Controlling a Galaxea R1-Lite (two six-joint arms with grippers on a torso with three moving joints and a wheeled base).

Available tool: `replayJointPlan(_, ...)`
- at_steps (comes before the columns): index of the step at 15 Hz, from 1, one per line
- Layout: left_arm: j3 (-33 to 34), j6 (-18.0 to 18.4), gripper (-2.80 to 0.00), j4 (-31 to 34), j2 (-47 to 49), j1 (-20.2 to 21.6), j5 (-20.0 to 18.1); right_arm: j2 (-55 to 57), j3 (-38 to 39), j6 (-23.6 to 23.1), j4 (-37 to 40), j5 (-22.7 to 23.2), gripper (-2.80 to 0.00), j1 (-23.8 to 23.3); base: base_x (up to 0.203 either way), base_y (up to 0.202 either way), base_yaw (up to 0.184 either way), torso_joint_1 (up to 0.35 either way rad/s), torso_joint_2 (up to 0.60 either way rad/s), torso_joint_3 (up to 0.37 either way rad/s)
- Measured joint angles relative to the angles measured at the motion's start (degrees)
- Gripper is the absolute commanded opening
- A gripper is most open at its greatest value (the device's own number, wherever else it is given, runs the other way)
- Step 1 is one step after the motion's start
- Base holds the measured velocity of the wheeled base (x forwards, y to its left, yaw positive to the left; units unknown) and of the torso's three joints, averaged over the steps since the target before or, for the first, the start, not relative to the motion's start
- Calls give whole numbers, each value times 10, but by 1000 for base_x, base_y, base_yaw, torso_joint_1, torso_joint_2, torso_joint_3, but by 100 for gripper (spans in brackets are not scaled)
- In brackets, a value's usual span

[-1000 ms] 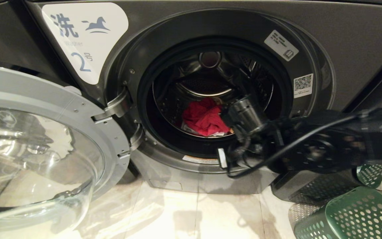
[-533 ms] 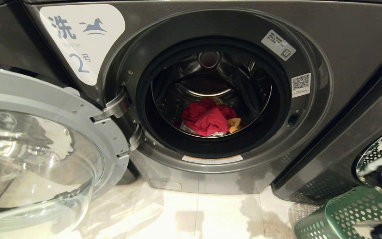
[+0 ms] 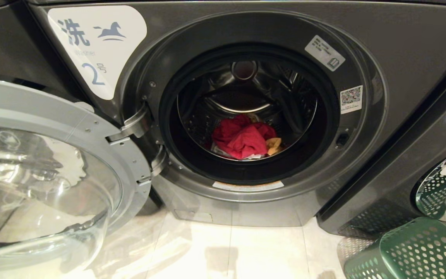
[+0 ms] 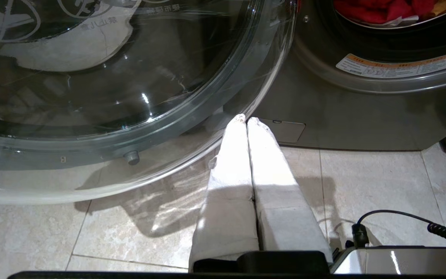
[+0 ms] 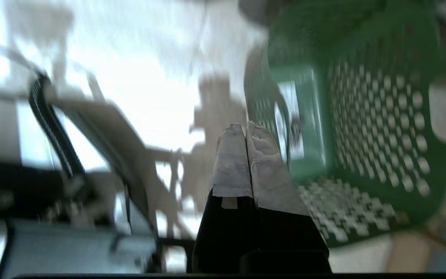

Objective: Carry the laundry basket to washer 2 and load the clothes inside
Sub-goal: Close the washing machine door with the left hand

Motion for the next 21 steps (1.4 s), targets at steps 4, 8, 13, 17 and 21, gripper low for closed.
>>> replayJointPlan(4, 0, 0, -280, 0, 0, 0, 0, -149, 70, -32, -119, 99, -280, -102, 0, 0, 0, 0, 0, 0)
replayJointPlan(8, 0, 0, -280, 0, 0, 0, 0, -246, 79, -11, -123, 106, -280, -99, 0, 0, 0, 0, 0, 0)
replayJointPlan(13, 0, 0, -280, 0, 0, 0, 0, -269, 81, -5, -123, 106, -280, -98, 0, 0, 0, 0, 0, 0)
replayJointPlan(17, 0, 0, -280, 0, 0, 0, 0, -270, 81, -4, -122, 106, -280, -98, 0, 0, 0, 0, 0, 0)
replayJointPlan(21, 0, 0, -280, 0, 0, 0, 0, -270, 81, -3, -122, 106, -280, -98, 0, 0, 0, 0, 0, 0)
